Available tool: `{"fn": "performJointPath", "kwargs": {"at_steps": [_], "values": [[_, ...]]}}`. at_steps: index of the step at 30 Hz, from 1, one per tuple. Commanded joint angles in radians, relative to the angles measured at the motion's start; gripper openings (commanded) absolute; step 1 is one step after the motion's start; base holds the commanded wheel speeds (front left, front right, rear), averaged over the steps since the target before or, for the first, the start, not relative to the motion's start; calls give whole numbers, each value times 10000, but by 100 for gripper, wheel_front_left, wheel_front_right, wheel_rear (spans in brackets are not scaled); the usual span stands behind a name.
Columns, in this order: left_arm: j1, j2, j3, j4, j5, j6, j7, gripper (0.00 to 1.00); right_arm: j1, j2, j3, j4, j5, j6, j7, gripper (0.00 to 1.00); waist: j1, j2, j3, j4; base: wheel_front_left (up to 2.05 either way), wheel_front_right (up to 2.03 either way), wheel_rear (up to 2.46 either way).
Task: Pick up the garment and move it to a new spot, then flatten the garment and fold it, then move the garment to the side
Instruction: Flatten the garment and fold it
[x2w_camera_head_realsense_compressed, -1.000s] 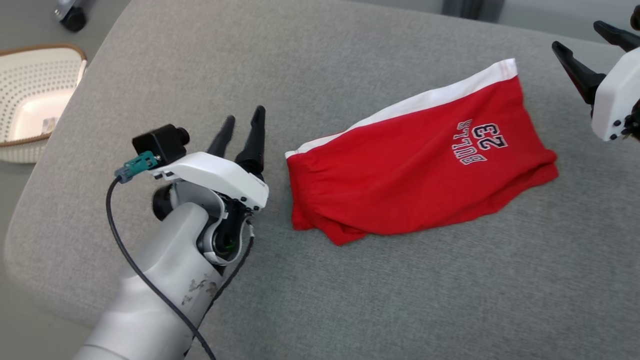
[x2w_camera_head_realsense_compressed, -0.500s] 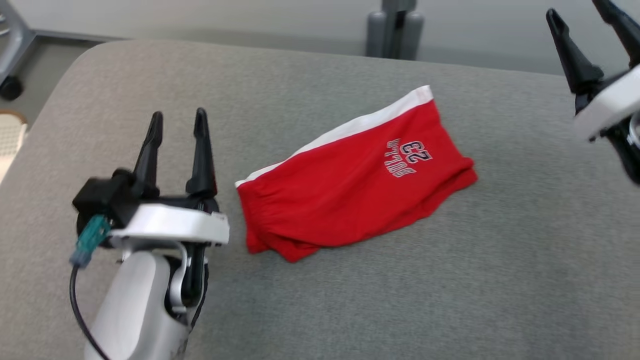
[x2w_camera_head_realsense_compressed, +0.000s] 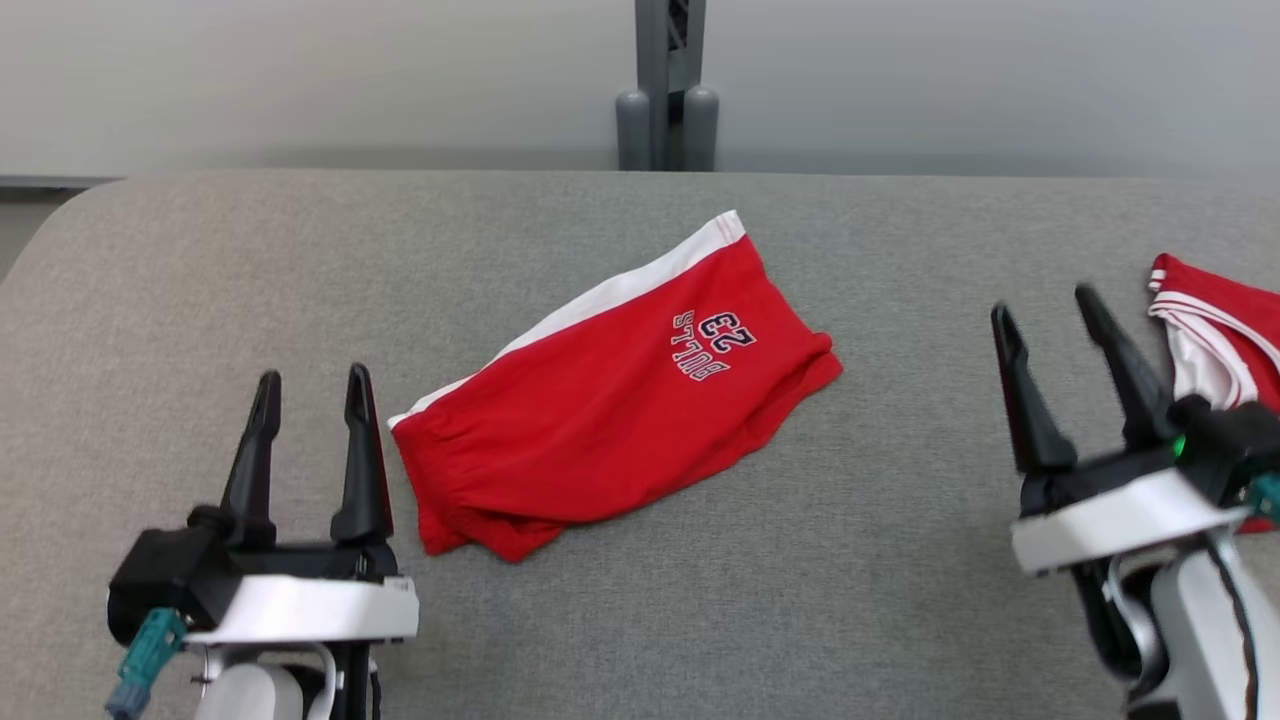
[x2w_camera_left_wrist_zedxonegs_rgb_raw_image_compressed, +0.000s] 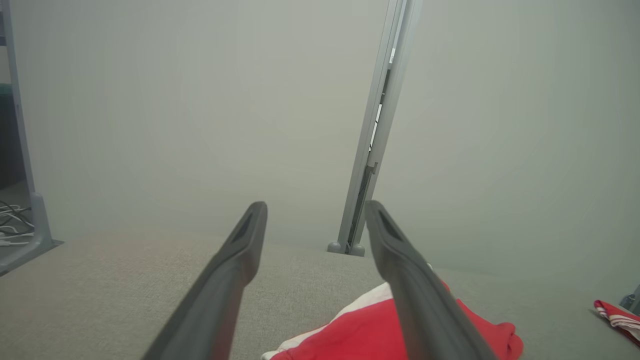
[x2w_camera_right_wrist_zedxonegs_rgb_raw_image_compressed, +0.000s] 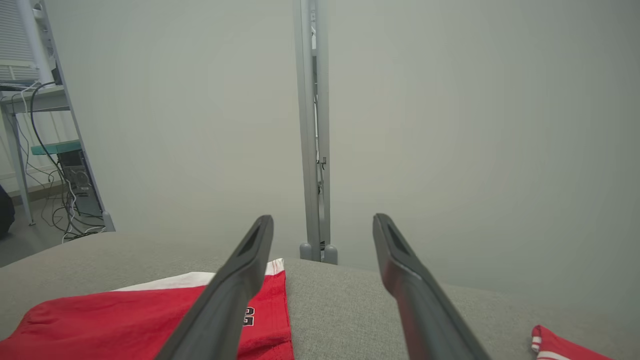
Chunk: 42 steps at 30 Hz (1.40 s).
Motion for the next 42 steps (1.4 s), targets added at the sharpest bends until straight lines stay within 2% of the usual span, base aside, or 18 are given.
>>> {"fn": "performJointPath", "kwargs": {"at_steps": [1, 3, 6, 15, 27, 33, 38, 42], "values": [[208, 30, 9, -85, 64, -84, -11, 100, 360, 150, -126, -111, -163, -3, -40, 100, 0, 0, -155, -147, 0, 0, 0], [593, 32, 58, -200, 217, -27, -11, 100, 1089, 640, -399, -269, -333, -3, -40, 100, 0, 0, -276, -286, 0, 0, 0], [954, 29, 49, -277, 88, 72, -11, 100, 1616, 993, -549, -152, -65, -3, -40, 100, 0, 0, -355, -370, 0, 0, 0], [1425, 29, -136, -175, 99, 90, -12, 100, 2201, 1131, -834, -162, -216, -3, -41, 100, 0, 0, -371, -416, 0, 0, 0], [1137, 30, -563, 785, -228, -251, -12, 100, 2192, 1204, -772, 6, -474, -3, -41, 100, 0, 0, -225, -308, 0, 0, 0], [1058, 31, -638, 858, -215, -211, -12, 100, 1971, 1355, -500, 150, 589, -3, 26, 100, 0, 0, -174, -222, 0, 0, 0], [963, 31, -835, 838, -279, -168, -12, 100, 1401, 1384, 103, 842, 2335, -3, 1990, 100, 0, 0, 97, 14, 0, 0, 0], [792, 29, -1071, 849, -405, -83, -12, 100, 652, 1438, 87, 1375, 3030, -2, 3586, 100, 0, 0, 389, 330, 0, 0, 0]]}}
